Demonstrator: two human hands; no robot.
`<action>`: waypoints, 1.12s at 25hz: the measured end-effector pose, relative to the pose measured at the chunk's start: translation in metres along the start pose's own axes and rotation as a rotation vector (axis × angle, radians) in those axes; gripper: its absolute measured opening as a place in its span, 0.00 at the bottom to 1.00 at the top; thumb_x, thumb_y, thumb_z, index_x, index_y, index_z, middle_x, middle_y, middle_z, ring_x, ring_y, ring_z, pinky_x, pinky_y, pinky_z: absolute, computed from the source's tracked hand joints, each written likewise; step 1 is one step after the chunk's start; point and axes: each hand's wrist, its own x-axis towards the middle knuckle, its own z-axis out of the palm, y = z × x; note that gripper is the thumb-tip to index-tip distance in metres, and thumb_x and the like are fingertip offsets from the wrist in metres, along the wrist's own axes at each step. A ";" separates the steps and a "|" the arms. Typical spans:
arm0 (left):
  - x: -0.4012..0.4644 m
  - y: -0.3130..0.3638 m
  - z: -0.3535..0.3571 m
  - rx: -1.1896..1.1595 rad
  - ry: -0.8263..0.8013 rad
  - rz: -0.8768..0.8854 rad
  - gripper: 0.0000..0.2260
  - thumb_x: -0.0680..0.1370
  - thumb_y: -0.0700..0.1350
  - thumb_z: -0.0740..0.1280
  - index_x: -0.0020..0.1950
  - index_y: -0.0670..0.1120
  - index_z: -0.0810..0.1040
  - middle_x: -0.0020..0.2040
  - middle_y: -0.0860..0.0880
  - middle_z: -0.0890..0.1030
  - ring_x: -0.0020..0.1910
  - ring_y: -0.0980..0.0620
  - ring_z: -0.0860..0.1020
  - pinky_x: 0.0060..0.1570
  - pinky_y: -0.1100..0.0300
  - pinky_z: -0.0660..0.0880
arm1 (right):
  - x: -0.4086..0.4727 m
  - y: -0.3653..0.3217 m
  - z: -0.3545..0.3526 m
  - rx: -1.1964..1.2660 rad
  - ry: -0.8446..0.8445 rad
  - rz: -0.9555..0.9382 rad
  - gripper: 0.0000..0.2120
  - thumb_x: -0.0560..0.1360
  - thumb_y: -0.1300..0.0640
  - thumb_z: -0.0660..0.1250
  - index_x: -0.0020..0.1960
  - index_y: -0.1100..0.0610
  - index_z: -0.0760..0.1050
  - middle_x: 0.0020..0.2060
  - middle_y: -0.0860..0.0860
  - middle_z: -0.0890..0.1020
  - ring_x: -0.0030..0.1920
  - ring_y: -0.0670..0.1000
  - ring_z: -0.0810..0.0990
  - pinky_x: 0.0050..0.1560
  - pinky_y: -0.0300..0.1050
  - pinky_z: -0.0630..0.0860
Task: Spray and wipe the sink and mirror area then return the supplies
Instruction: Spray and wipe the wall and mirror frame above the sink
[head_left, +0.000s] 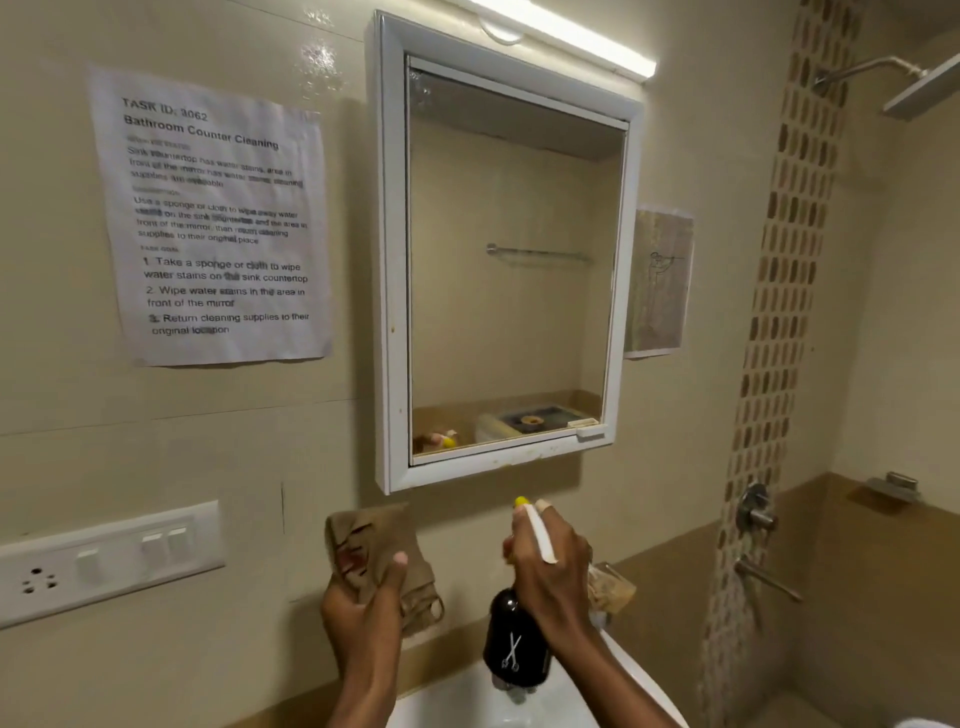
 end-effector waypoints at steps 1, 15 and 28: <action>-0.005 0.007 0.007 0.047 -0.072 0.091 0.08 0.72 0.40 0.76 0.46 0.51 0.81 0.38 0.52 0.84 0.32 0.57 0.84 0.24 0.69 0.76 | 0.003 0.003 -0.007 -0.001 0.024 0.053 0.17 0.84 0.53 0.63 0.38 0.58 0.75 0.32 0.55 0.82 0.40 0.60 0.81 0.43 0.55 0.77; -0.001 0.049 0.220 1.142 -0.805 1.862 0.17 0.74 0.39 0.65 0.62 0.48 0.78 0.60 0.47 0.81 0.55 0.43 0.80 0.45 0.50 0.77 | 0.021 0.052 -0.086 -0.025 0.281 0.266 0.12 0.84 0.53 0.65 0.48 0.60 0.79 0.34 0.49 0.79 0.40 0.42 0.79 0.46 0.52 0.72; 0.044 0.010 0.228 1.650 -0.895 2.124 0.06 0.73 0.42 0.67 0.42 0.48 0.84 0.44 0.49 0.85 0.52 0.44 0.77 0.53 0.49 0.76 | 0.033 0.078 -0.108 -0.079 0.307 0.326 0.14 0.83 0.52 0.68 0.57 0.62 0.84 0.51 0.63 0.88 0.58 0.65 0.84 0.63 0.58 0.78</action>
